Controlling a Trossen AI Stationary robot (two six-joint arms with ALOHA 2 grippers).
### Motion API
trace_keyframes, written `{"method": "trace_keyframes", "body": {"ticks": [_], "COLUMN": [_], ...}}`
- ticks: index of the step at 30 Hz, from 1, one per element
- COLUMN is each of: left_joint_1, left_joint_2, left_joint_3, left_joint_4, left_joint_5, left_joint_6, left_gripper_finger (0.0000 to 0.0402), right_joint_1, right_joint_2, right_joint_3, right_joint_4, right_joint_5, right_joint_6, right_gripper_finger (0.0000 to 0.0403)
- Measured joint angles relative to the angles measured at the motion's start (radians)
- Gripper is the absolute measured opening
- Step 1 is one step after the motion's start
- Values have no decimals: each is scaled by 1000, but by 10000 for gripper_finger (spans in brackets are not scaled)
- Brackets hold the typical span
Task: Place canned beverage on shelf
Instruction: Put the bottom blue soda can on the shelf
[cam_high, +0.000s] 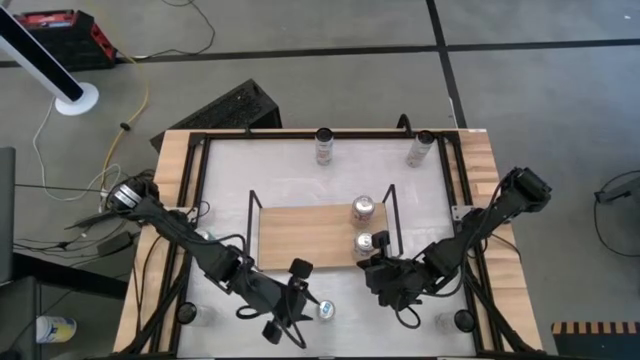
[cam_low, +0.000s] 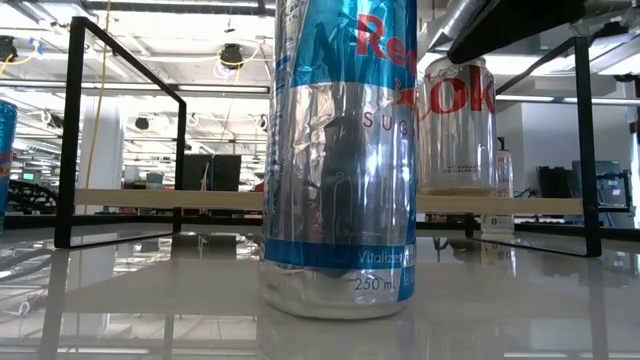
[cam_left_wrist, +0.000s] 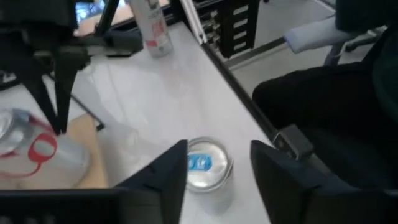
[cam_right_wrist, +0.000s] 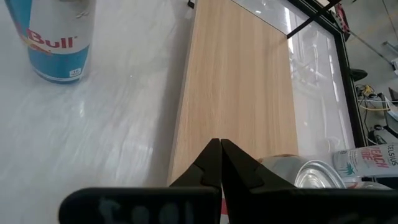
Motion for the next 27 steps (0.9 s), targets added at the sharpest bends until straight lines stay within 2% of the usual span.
{"method": "trace_keyframes", "body": {"ticks": [6, 11, 14, 27], "left_joint_1": [9, 25, 39, 73], "left_joint_2": [53, 134, 156, 176], "left_joint_3": [0, 0, 4, 2], "left_joint_4": [81, 154, 161, 143], "left_joint_5": [-28, -54, 2, 75], "left_joint_6": [5, 9, 25, -34], "left_gripper_finger": [252, 298, 306, 307], "right_joint_1": [0, 0, 0, 0], "right_joint_2": [0, 0, 0, 0], "right_joint_3": [0, 1, 1, 1], "right_joint_4": [0, -1, -3, -6], "right_joint_5": [0, -2, -2, -2], "right_joint_6": [0, 0, 2, 2], "right_gripper_finger": [24, 24, 24, 24]}}
